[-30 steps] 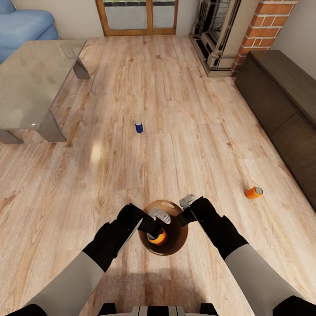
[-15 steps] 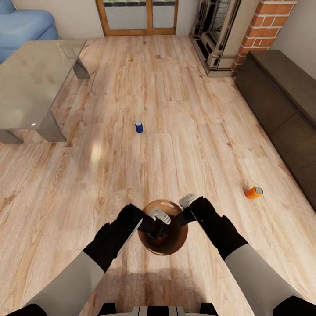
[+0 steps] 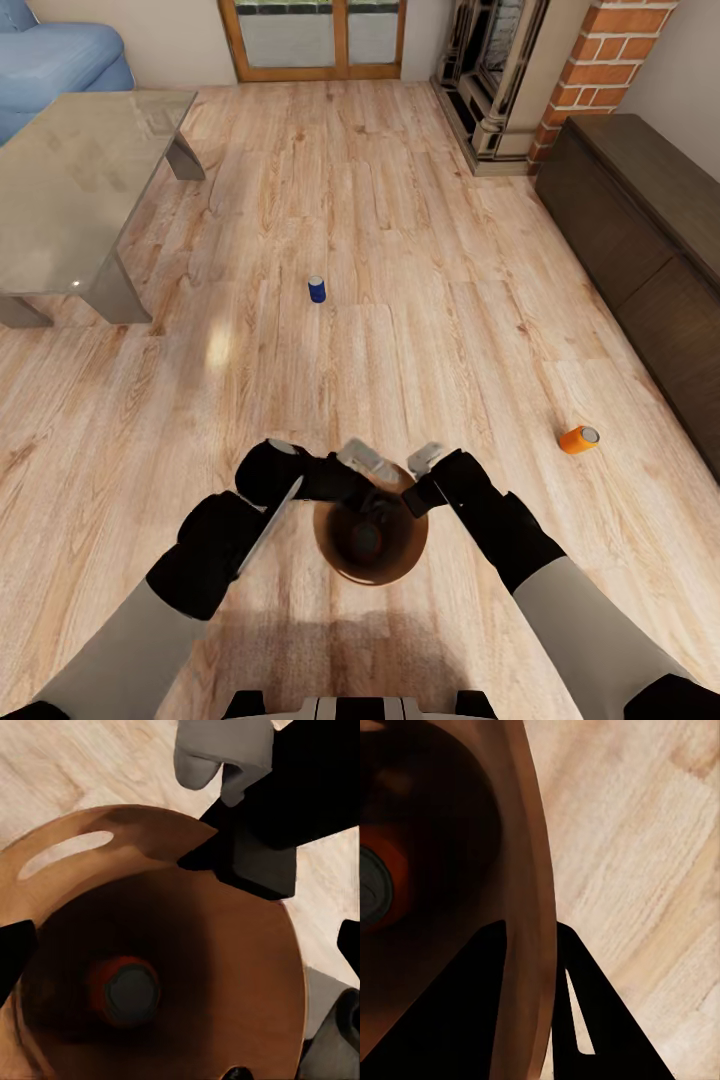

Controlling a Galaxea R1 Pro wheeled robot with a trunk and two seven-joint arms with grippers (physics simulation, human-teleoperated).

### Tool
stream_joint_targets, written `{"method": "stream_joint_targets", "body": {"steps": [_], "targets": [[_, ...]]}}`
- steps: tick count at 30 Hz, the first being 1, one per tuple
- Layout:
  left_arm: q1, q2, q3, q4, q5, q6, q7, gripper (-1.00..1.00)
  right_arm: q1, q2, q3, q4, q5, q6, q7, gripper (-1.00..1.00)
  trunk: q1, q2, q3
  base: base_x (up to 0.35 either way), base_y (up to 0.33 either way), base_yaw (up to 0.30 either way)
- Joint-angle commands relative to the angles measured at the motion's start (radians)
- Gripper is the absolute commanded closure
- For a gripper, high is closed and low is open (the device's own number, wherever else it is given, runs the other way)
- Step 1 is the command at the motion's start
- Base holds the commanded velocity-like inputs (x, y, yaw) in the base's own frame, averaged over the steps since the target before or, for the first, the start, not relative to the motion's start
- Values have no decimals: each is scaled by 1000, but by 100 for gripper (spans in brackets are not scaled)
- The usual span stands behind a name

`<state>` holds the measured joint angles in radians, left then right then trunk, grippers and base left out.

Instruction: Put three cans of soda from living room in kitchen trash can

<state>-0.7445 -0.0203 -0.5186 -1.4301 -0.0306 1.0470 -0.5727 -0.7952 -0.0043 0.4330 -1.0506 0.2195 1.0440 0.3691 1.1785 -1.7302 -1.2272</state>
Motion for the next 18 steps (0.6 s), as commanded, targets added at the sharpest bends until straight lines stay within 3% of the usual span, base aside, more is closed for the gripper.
{"method": "stream_joint_targets", "body": {"steps": [1,4,5,7,8,9,11,13,15,18], "targets": [[1,31,3,-40,1,0,-39,-100,0,-3,-1,0,-23,3,5,100,0,0,0,0,0,0],[2,73,25,-80,2,0,-98,-100,-1,-5,-3,0,-23,3,5,100,0,0,0,0,0,0],[2,98,66,-101,3,0,-138,-100,-1,-7,-4,1,-23,3,5,100,0,0,0,0,0,0],[2,123,122,-117,3,0,-179,-100,-1,-8,-4,1,-23,3,5,100,0,0,0,0,0,0],[3,149,185,-127,4,0,-222,-100,-1,-9,-5,1,-23,3,5,100,0,0,0,0,0,0],[4,202,283,-135,3,0,-285,-100,-1,-11,-7,1,-23,3,5,100,0,0,0,0,0,0],[7,278,435,-140,4,0,-344,-100,-1,-27,-8,1,-25,3,8,100,0,0,0,0,0,0],[9,303,523,-138,4,0,-363,-100,-1,-37,-10,1,-25,3,10,100,0,0,0,0,0,0],[39,328,674,-129,2,-69,-383,-100,-1,-53,-45,0,-26,3,15,100,0,0,0,0,0,0],[104,333,746,-122,-5,-147,-386,-100,-1,-76,-101,-5,-25,3,17,100,0,0,0,0,0,0]]}}
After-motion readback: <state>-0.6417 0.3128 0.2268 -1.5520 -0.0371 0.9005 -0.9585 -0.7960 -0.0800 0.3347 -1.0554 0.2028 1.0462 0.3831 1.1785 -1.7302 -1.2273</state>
